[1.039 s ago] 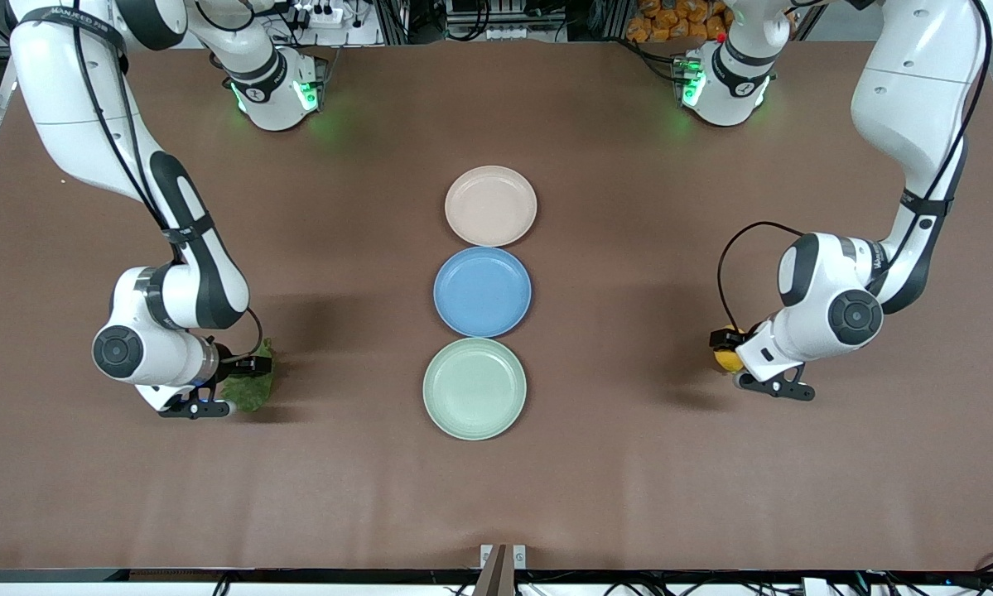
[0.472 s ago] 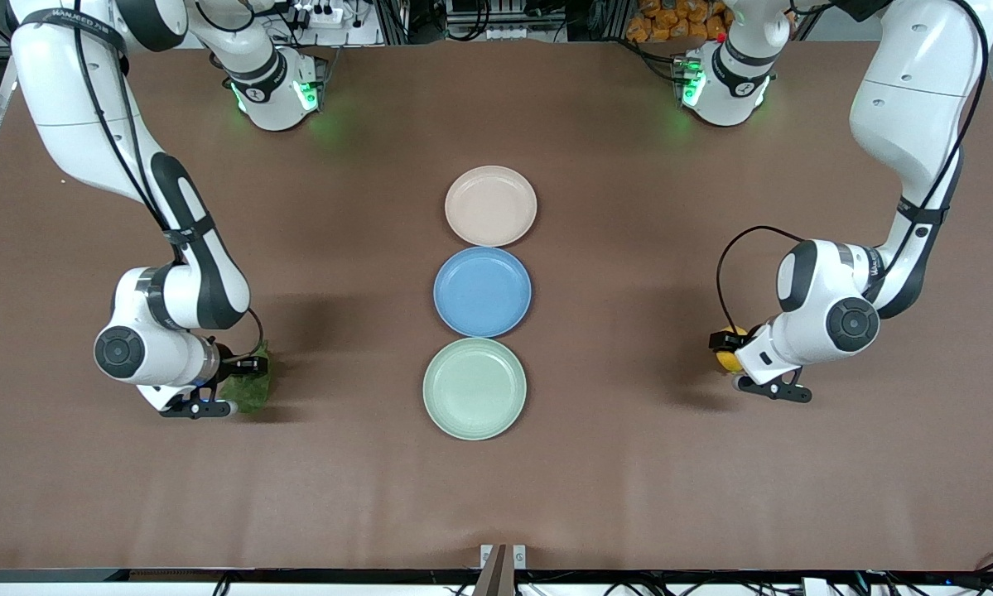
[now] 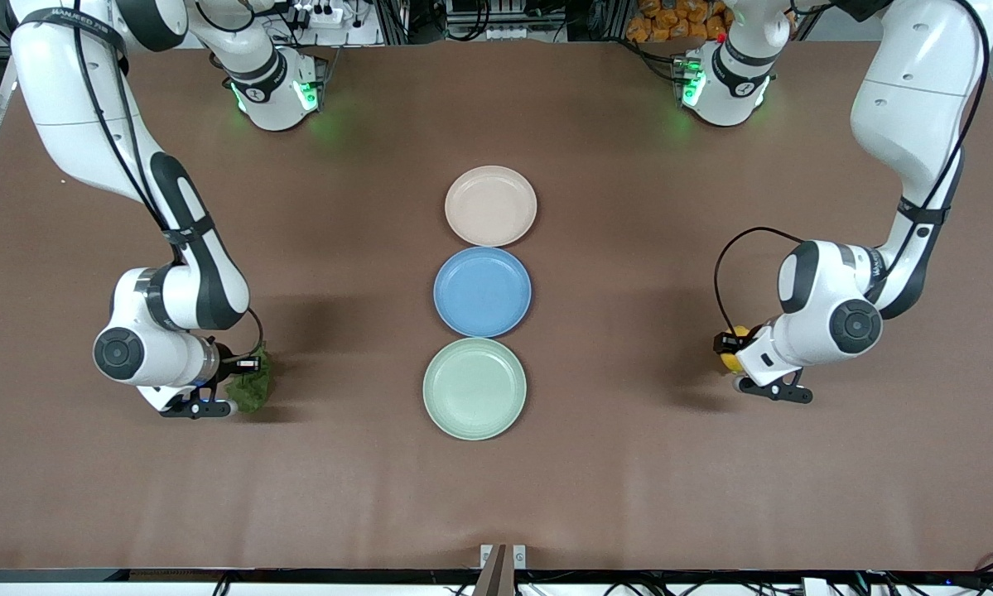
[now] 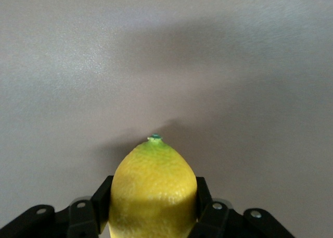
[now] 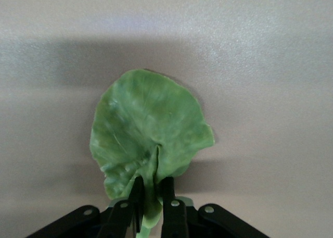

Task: Place lemon and lettuce in plates
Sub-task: 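Carry the lettuce to the green plate while the left gripper carries the lemon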

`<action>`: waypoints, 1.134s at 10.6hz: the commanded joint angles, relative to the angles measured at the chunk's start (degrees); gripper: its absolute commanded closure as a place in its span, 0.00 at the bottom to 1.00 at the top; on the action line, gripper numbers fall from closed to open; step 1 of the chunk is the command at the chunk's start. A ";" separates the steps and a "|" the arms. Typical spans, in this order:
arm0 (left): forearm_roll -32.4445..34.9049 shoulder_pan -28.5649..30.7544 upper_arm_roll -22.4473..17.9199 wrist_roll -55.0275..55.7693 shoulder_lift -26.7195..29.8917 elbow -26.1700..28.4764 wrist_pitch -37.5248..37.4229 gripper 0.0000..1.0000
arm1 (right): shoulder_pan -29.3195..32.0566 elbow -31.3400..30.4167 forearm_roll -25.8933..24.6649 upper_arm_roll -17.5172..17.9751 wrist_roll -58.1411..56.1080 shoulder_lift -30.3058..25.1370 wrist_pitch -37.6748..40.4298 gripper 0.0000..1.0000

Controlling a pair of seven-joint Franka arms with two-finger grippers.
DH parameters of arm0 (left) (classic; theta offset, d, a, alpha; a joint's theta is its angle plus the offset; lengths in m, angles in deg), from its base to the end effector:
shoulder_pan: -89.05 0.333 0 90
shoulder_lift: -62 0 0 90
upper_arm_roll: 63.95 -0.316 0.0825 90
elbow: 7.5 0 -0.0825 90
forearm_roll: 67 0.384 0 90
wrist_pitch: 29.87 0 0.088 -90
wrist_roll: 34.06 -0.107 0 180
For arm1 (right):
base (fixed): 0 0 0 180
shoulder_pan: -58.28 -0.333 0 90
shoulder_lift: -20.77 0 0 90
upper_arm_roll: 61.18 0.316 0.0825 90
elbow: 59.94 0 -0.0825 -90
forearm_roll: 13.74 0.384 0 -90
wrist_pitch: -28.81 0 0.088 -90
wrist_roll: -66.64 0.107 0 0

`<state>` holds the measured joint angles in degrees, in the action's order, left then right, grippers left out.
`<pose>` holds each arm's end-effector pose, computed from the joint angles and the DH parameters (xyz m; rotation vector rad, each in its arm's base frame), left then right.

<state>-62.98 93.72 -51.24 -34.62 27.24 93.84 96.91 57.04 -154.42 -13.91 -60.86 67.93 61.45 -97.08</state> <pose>0.6400 -0.0781 0.2144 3.0565 -0.2561 -0.2321 0.6672 0.0177 0.1850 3.1288 0.0087 -0.2536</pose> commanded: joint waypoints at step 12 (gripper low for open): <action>-17.20 -0.10 31.21 35.31 38.36 11.77 -20.88 1.00 | -15.53 19.85 5.43 4.60 26.29 -0.34 13.04 1.00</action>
<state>-78.85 92.84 -23.85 -5.45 64.04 103.27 73.92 42.82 -136.67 -10.57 -56.09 91.56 60.38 -84.23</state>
